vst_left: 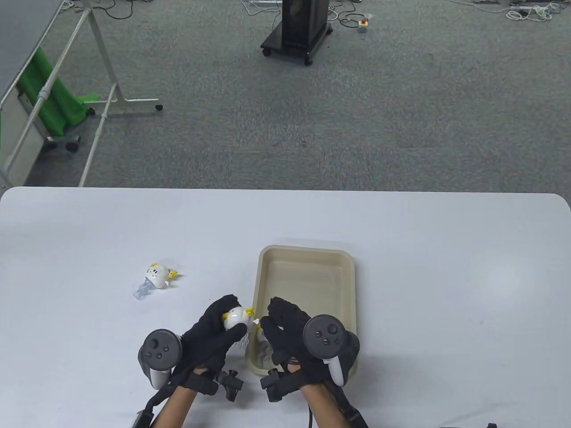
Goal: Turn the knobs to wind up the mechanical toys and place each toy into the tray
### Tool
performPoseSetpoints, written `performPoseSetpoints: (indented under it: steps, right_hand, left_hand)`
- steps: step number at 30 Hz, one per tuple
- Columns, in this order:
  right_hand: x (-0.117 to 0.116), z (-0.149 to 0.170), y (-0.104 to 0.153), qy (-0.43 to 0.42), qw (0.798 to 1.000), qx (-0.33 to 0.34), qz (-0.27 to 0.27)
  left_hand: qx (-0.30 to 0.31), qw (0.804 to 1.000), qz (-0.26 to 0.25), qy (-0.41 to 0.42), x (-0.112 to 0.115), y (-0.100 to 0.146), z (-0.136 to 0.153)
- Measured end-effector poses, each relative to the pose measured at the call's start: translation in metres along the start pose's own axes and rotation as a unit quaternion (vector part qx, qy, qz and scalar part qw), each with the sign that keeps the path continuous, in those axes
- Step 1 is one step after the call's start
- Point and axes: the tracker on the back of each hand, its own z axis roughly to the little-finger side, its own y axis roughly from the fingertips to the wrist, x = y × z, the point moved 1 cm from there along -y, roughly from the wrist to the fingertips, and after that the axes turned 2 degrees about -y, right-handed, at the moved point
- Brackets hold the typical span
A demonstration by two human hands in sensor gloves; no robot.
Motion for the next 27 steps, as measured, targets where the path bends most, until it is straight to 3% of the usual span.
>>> performPoseSetpoints:
  steps: [4, 8, 14, 21, 24, 27]
  right_hand:
    - [-0.010, -0.016, 0.006, 0.118, 0.990, 0.077, -0.007]
    - [-0.024, -0.027, 0.014, 0.229, 0.965, 0.131, -0.006]
    - [-0.031, -0.034, 0.021, 0.279, 0.947, 0.159, 0.026]
    - [-0.035, -0.039, 0.029, 0.360, 0.893, 0.250, 0.103]
    - [-0.034, -0.039, 0.029, 0.361, 0.887, 0.266, 0.107]
    - [-0.028, -0.035, 0.024, 0.316, 0.912, 0.248, 0.079]
  left_hand:
    - [0.000, 1.000, -0.004, 0.003, -0.001, 0.000, 0.000]
    - [-0.001, 1.000, -0.006, 0.007, -0.002, 0.000, 0.000]
    - [-0.001, 1.000, -0.005, 0.012, -0.002, 0.000, 0.001]
    - [-0.002, 1.000, 0.006, 0.018, 0.002, 0.001, -0.001]
    - [-0.006, 1.000, 0.008, 0.028, 0.002, 0.001, 0.000]
    - [-0.006, 1.000, 0.011, 0.025, 0.002, 0.001, 0.000]
